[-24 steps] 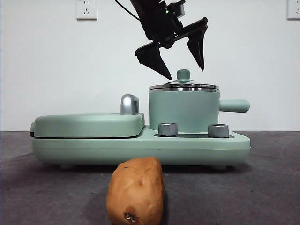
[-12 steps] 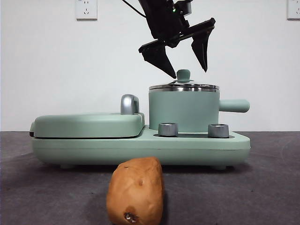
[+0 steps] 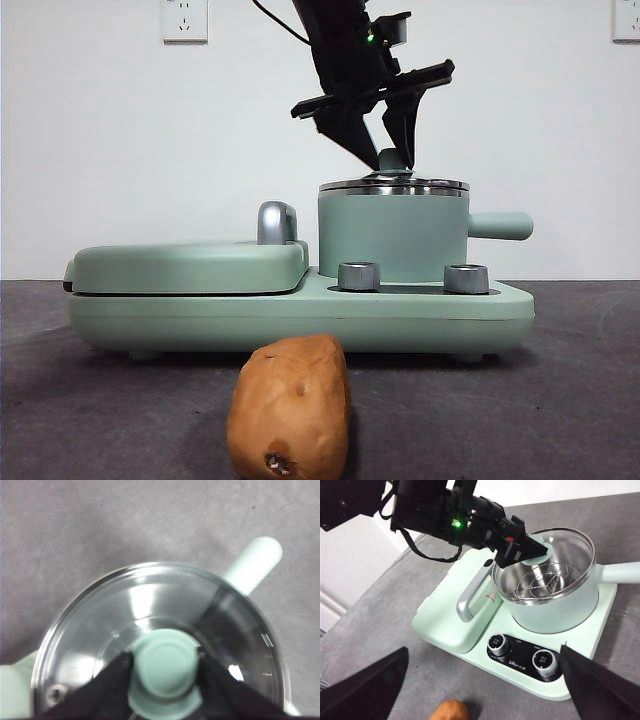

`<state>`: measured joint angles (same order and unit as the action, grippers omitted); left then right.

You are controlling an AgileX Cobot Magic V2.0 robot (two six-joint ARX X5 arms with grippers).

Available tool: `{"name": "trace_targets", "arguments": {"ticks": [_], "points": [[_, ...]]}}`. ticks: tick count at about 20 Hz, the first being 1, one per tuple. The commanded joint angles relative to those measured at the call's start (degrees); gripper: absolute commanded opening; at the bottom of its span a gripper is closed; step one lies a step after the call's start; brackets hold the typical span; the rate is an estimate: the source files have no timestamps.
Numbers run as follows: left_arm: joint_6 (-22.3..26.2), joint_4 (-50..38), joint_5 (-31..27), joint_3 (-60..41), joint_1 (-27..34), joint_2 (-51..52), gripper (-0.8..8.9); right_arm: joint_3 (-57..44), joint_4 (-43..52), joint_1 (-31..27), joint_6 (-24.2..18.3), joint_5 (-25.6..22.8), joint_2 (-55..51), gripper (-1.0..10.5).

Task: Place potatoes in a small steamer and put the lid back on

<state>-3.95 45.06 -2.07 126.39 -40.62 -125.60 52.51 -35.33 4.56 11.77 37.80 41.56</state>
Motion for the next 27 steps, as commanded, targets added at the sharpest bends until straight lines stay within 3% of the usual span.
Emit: {"name": "trace_targets", "arguments": {"ticks": [1,4,11,16,19,27], "points": [[0.2,0.2,0.1,1.5,-0.5,-1.7,0.95,0.9,0.5,0.2,-0.4,0.1,0.3,4.8],[0.3,-0.1,0.0,1.5,-0.5,-1.7,0.09,0.9,0.5,0.2,-0.5,0.1,0.3,4.8],[2.1,3.5,-2.1,5.7,-0.3,-0.9,0.09,0.9,0.5,0.2,-0.5,0.0,0.3,4.8],[3.2,9.2,-2.7,15.4,-0.1,-0.9,0.09,0.9,-2.2,1.7,-0.4,-3.9,0.9,4.8],[3.4,13.3,-3.0,22.0,0.9,-0.8,0.09,2.5,-6.3,7.0,2.4,-7.8,3.5,4.8],[3.1,25.5,-3.1,32.7,9.3,1.4,0.09,7.1,-7.1,33.1,16.6,-26.4,19.1,4.8]]}}
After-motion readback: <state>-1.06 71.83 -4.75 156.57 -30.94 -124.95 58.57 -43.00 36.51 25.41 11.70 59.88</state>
